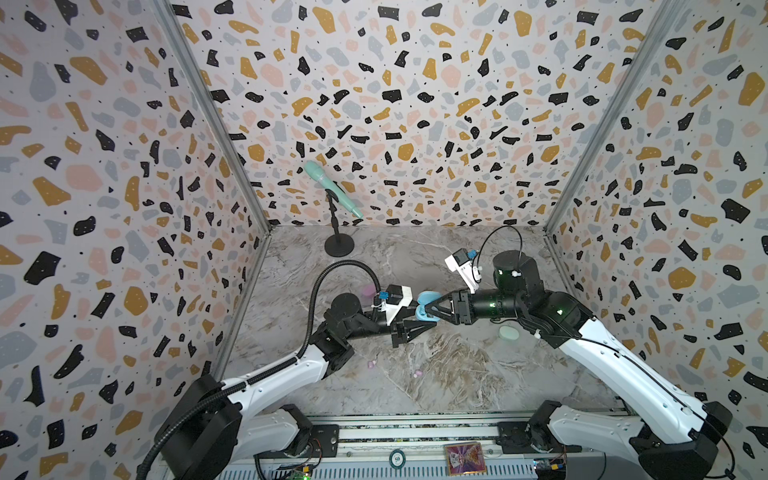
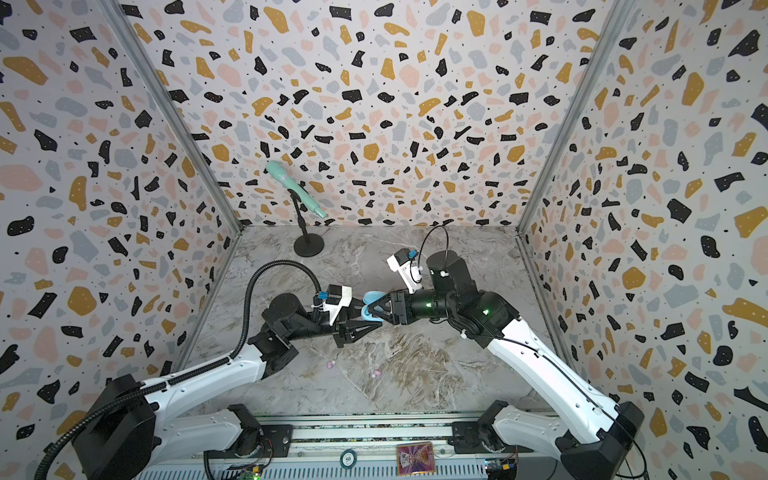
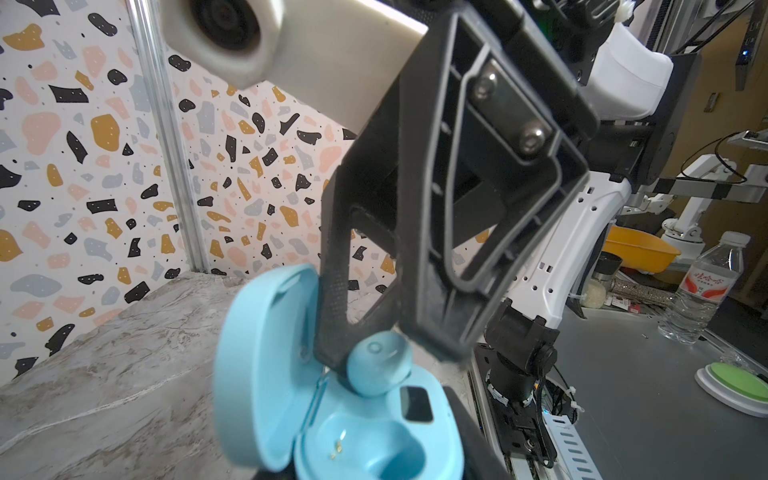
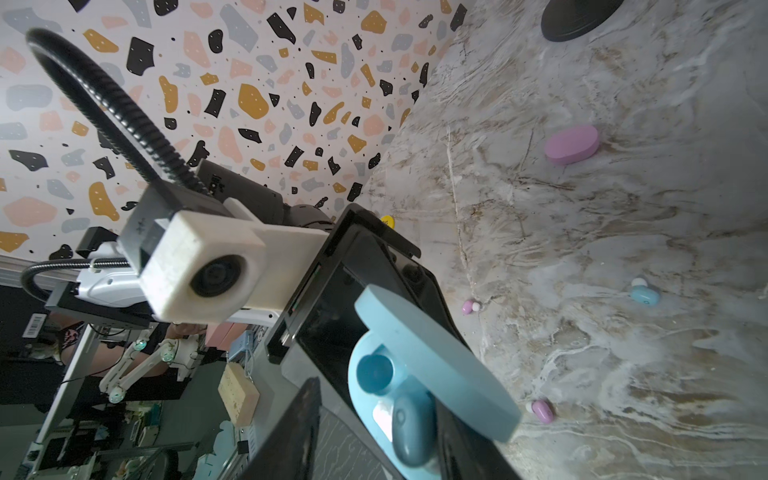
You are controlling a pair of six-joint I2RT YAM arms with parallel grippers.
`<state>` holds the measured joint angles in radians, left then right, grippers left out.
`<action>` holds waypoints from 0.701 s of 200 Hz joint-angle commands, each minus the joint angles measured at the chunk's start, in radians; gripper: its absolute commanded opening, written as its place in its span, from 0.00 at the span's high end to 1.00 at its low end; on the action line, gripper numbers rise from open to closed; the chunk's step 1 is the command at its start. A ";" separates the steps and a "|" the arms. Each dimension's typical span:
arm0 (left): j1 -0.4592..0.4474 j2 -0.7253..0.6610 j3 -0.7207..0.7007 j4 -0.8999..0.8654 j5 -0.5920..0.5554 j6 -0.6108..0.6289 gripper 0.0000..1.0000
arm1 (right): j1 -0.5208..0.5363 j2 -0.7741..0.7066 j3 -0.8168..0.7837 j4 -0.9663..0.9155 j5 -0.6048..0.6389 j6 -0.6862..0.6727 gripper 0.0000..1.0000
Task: Insert wireless bluetooth earbuds into charging case
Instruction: Insert the wireless bluetooth earbud into the charging case.
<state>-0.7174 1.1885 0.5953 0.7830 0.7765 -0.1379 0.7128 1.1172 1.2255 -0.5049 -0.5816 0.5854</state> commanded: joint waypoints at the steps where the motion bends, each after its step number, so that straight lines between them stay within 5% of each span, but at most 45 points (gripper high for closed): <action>1: -0.032 -0.038 -0.002 0.063 0.104 0.036 0.85 | -0.005 0.010 0.051 -0.017 0.121 -0.039 0.50; 140: 0.047 -0.036 -0.046 0.097 0.058 0.001 0.86 | 0.058 -0.062 0.069 -0.057 0.097 -0.027 0.39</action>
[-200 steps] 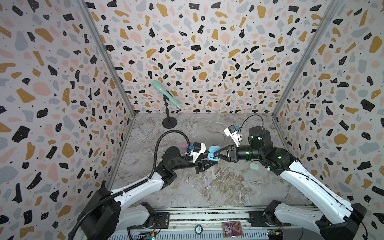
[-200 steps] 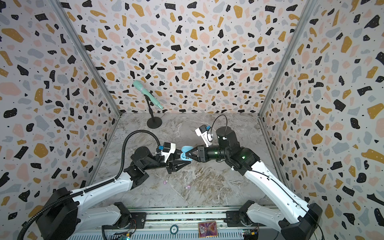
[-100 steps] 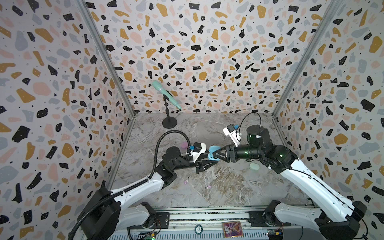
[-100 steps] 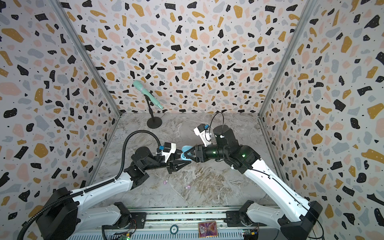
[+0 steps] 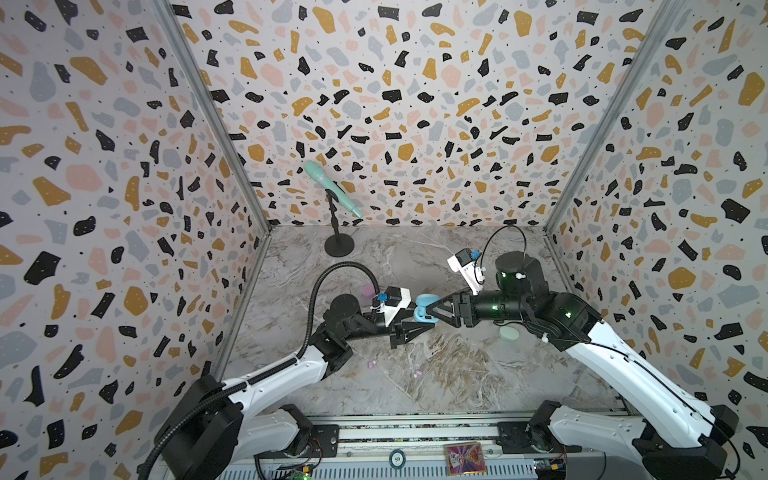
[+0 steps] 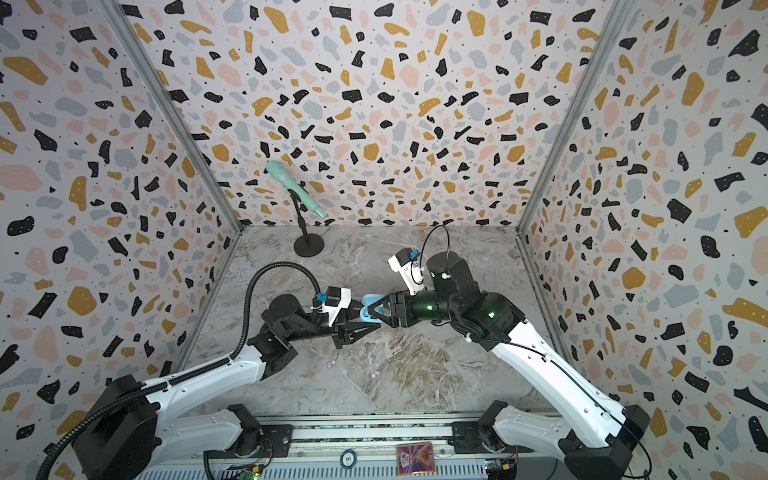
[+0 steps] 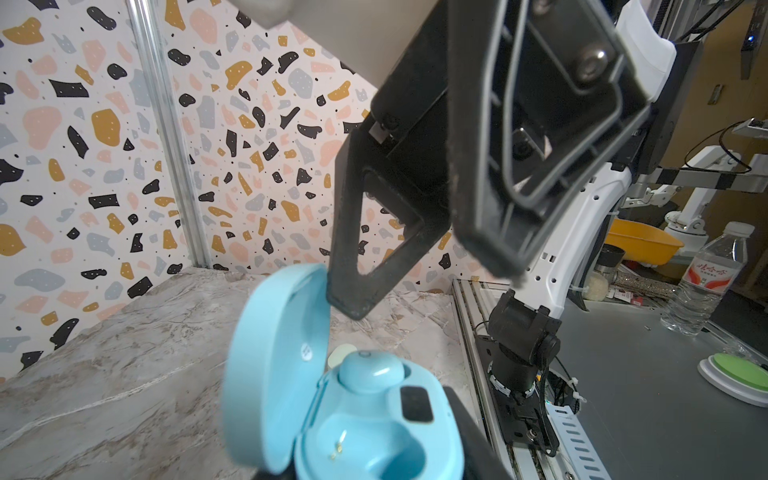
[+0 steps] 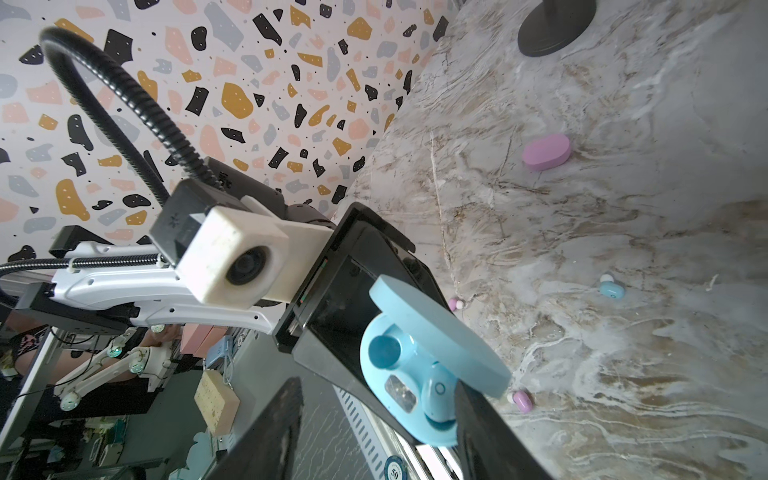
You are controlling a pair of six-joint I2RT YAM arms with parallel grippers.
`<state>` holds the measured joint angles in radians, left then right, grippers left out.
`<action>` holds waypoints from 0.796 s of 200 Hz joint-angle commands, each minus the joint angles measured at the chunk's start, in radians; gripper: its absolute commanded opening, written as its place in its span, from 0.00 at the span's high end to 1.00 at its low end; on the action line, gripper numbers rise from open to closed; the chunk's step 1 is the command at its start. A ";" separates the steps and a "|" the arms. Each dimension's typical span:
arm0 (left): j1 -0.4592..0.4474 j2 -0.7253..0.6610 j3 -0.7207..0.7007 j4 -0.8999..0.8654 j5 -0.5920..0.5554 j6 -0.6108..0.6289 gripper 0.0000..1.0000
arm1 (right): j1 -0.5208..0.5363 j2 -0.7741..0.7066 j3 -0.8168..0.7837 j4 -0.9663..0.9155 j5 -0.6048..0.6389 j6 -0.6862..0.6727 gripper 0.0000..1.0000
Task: Insert wireless bluetooth earbuds into charging case
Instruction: Insert the wireless bluetooth earbud into the charging case.
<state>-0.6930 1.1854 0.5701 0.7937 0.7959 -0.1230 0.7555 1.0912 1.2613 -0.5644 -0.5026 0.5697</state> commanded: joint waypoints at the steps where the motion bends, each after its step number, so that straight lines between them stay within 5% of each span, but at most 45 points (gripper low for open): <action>1: 0.024 -0.033 -0.021 0.087 0.039 -0.014 0.86 | 0.017 -0.037 0.033 0.001 0.018 -0.011 0.39; 99: 0.149 -0.107 -0.079 0.082 -0.047 -0.041 0.86 | 0.015 -0.154 -0.325 0.116 0.049 0.041 0.37; 159: 0.197 -0.144 -0.088 0.058 -0.061 -0.031 0.86 | -0.051 0.087 -0.427 0.256 0.192 0.106 0.36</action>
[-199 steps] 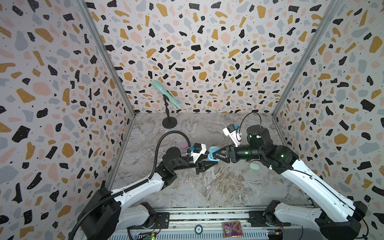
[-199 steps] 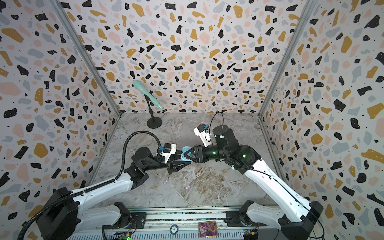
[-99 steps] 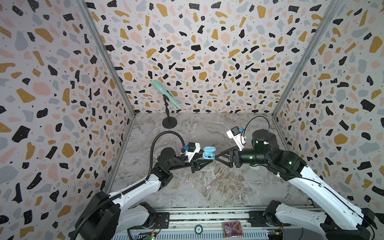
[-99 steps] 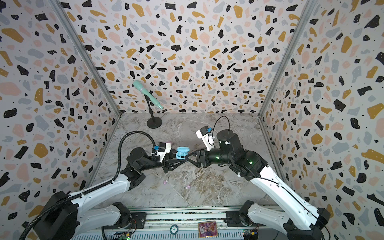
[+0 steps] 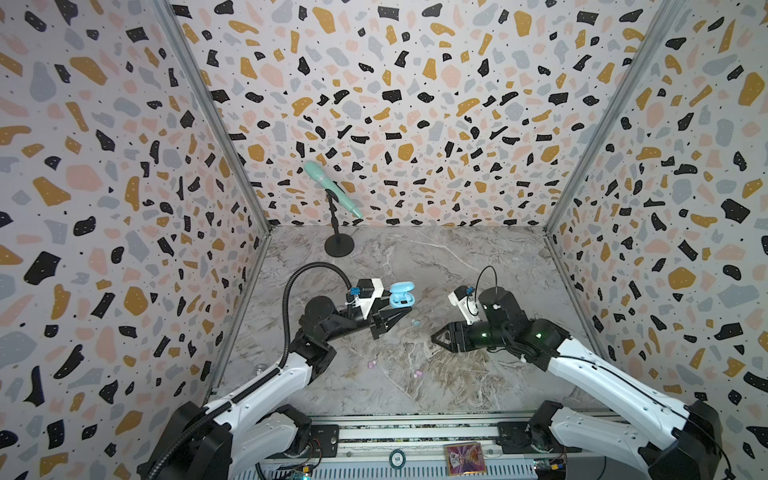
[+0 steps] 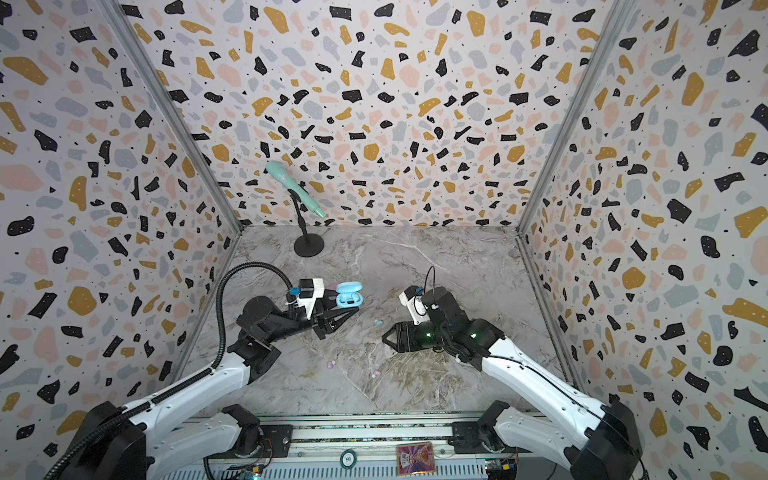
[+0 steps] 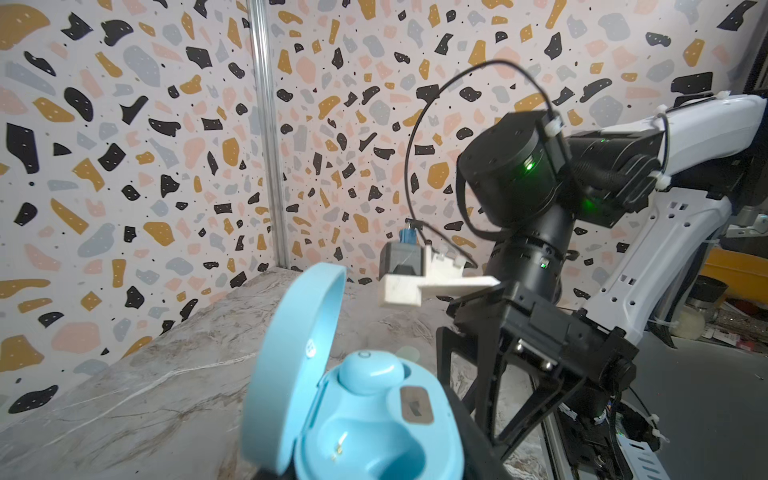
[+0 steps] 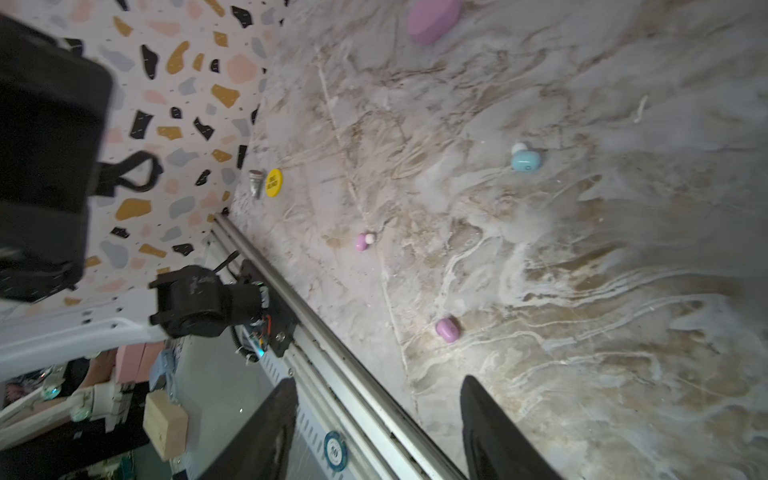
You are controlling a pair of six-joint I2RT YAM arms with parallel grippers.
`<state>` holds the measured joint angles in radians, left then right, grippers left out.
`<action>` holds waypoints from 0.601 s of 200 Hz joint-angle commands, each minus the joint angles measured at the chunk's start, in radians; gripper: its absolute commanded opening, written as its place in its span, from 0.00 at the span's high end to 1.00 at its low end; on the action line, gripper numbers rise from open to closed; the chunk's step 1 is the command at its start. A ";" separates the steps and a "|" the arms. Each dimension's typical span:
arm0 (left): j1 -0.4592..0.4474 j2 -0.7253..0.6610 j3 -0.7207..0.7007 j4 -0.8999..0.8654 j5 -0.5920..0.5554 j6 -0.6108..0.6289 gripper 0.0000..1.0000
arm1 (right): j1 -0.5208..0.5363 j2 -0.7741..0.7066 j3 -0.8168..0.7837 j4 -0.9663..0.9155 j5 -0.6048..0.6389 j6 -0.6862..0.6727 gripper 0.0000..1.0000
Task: Insert wireless bluetooth earbuds into charging case
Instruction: Insert the wireless bluetooth earbud into the charging case, then rotate the wireless bluetooth earbud at the center of the table.
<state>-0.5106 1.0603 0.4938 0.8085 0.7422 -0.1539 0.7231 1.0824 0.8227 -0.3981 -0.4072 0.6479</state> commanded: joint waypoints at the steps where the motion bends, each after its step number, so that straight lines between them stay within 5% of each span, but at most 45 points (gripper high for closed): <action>1: 0.014 -0.019 -0.012 0.043 -0.007 0.000 0.86 | -0.019 0.102 0.014 0.091 0.101 0.029 0.37; 120: 0.038 -0.021 -0.011 0.038 -0.006 0.006 0.87 | -0.073 0.624 0.186 0.273 0.030 0.106 0.36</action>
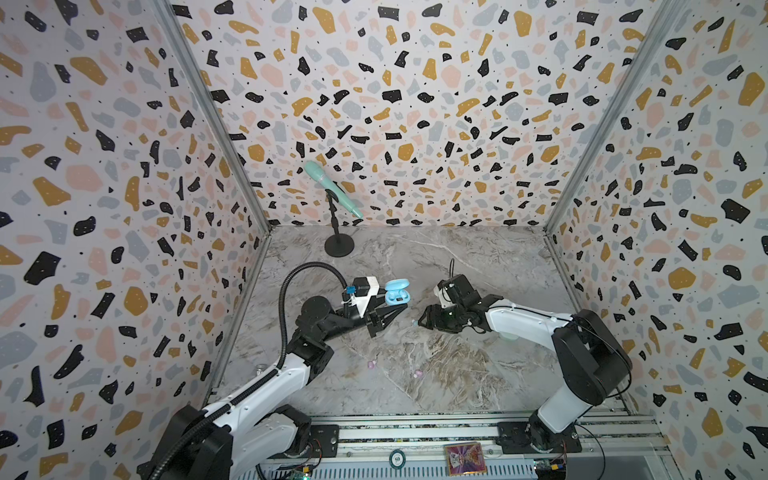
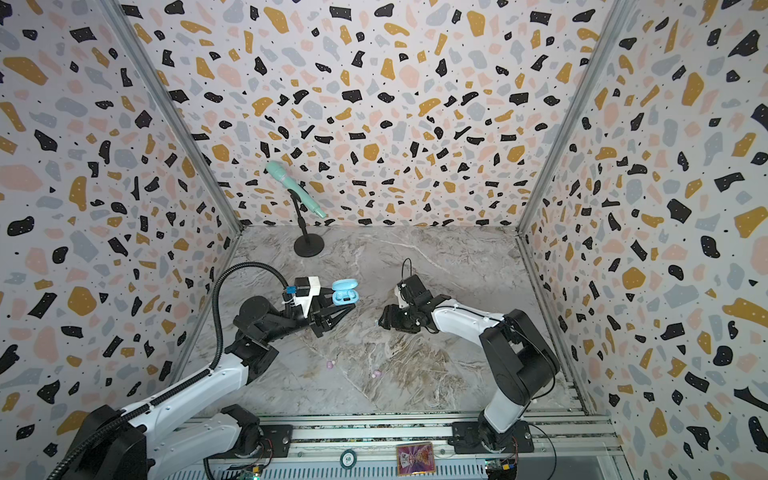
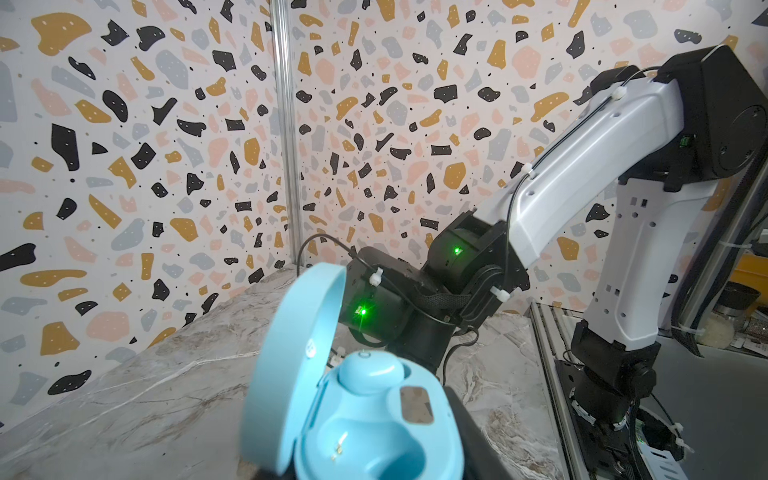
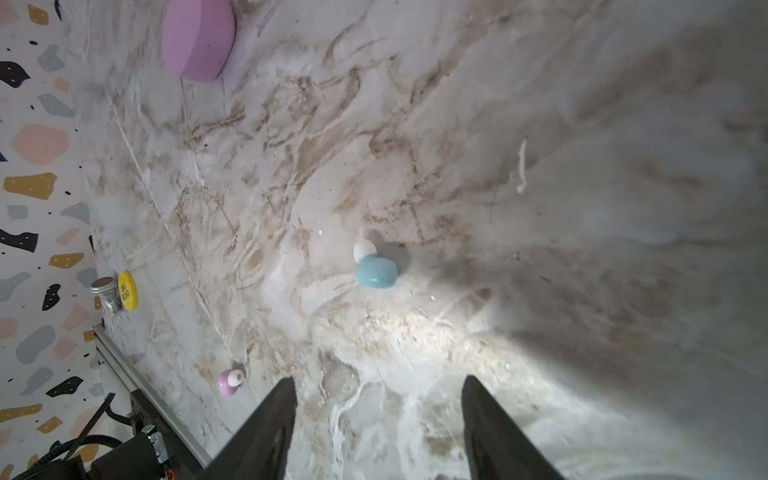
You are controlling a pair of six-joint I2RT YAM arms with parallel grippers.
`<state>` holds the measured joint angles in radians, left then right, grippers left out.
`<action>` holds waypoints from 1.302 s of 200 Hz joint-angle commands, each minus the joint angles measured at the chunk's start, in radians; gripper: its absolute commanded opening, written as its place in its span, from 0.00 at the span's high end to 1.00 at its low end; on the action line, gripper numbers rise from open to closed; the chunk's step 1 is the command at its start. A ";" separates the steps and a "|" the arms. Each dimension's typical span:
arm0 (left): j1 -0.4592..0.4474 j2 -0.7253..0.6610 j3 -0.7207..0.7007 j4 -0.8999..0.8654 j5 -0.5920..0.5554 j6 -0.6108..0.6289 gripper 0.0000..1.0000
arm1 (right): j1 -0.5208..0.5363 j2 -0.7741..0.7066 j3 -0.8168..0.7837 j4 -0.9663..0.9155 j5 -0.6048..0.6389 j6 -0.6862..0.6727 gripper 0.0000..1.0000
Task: Insert wireless bluetooth earbuds into charging case
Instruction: Rotate the wireless bluetooth earbud at the center of the table.
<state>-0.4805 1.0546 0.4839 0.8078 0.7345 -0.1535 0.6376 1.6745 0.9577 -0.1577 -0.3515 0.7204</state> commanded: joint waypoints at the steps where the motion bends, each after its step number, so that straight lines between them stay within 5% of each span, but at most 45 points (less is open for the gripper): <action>1: 0.008 -0.014 -0.001 0.039 0.002 0.005 0.87 | 0.014 0.034 0.052 0.035 -0.027 0.034 0.36; 111: 0.026 -0.018 -0.014 0.041 0.013 0.005 0.87 | 0.043 0.208 0.176 0.021 -0.033 0.049 0.37; 187: 0.034 -0.030 -0.026 0.045 0.013 0.001 0.87 | 0.115 0.198 0.264 0.053 -0.090 0.065 0.37; 260: 0.036 -0.039 -0.032 0.053 0.011 -0.003 0.87 | 0.111 0.236 0.329 -0.131 0.096 -0.030 0.38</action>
<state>-0.4526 1.0378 0.4660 0.8074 0.7353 -0.1535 0.7582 1.8927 1.2366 -0.1913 -0.3466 0.7494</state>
